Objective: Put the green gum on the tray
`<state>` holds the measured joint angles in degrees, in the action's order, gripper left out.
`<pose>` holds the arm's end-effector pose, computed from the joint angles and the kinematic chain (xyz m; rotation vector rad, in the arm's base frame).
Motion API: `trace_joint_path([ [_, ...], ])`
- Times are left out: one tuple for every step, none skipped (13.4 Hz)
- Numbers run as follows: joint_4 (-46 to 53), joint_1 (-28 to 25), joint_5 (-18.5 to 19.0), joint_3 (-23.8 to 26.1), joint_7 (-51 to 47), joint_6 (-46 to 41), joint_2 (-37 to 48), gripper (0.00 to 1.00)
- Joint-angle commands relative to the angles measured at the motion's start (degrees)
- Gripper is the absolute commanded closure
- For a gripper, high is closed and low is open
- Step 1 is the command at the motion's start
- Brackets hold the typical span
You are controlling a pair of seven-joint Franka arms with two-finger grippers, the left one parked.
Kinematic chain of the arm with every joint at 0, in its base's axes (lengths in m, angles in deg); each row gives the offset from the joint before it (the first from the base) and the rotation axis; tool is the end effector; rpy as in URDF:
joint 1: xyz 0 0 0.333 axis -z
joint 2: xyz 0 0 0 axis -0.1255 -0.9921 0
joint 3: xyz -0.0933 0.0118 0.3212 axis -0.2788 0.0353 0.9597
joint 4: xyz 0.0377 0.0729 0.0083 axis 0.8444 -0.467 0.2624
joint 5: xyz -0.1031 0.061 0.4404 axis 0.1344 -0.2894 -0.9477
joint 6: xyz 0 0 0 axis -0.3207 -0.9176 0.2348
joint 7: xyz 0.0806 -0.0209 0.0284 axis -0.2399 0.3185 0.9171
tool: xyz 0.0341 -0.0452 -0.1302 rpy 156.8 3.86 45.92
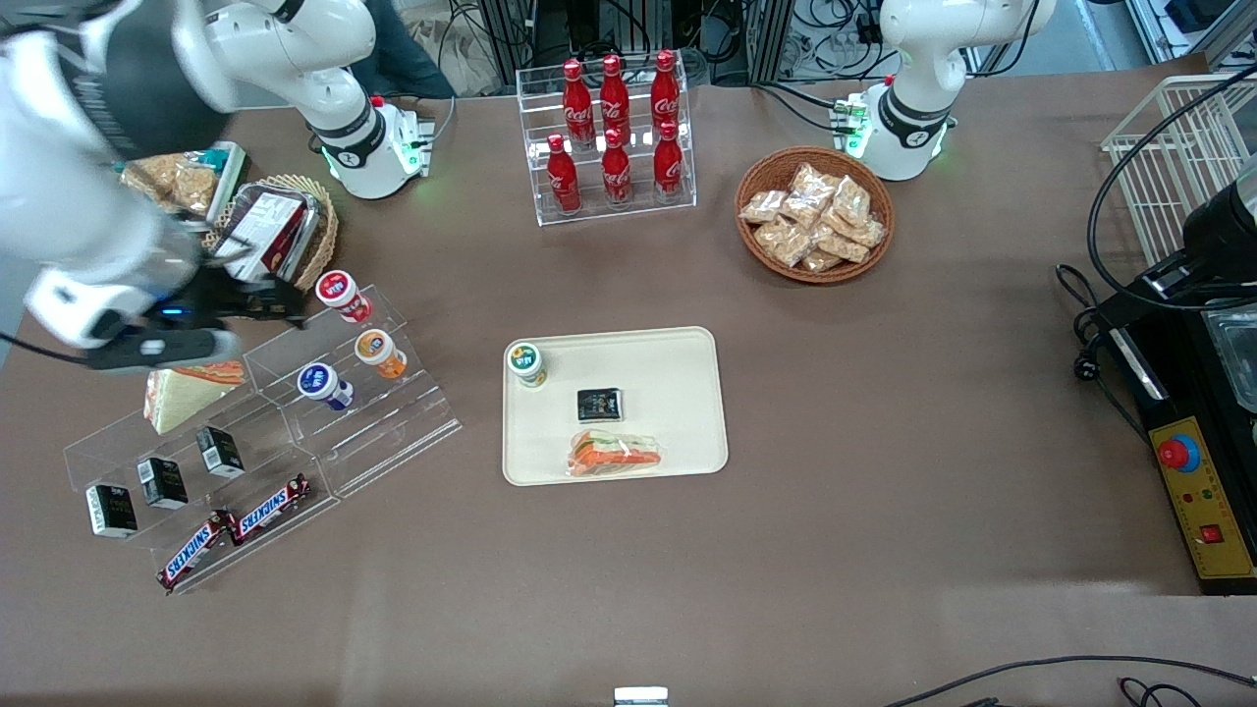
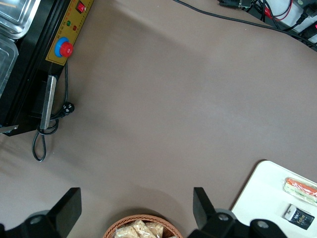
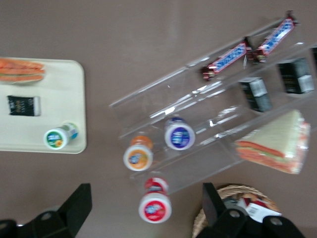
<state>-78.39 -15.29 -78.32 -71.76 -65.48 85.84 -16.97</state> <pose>0.6175 0.0607 0.5560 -3.1258 -0.0950 0.0970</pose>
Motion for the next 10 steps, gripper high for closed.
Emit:
trace_joint_path([
  [1.61, 3.50, -0.34, -2.04, 6.29, -1.57, -0.31, 0.01],
  [1.61, 3.86, -0.16, -3.09, 8.05, -1.39, -0.49, 0.01],
  [1.52, 3.86, -0.24, -3.54, 8.50, -1.48, -0.49, 0.01],
  [1.52, 3.86, -0.16, -3.54, 8.51, -1.57, -0.40, 0.01],
  [1.52, 3.78, -0.42, -3.54, 8.42, -1.57, -0.32, 0.01],
  [1.52, 3.78, -0.77, -3.54, 8.33, -1.57, -0.23, 0.01],
  [1.52, 3.78, -0.86, -3.54, 8.33, -1.57, -0.23, 0.01],
  [1.52, 3.69, -0.95, -3.45, 8.16, -1.48, -0.31, 0.01],
  [1.43, 3.69, -1.03, -3.28, 7.98, -1.04, -0.40, 0.01],
  [1.43, 3.51, -0.95, -3.19, 7.89, -0.87, -0.49, 0.01],
])
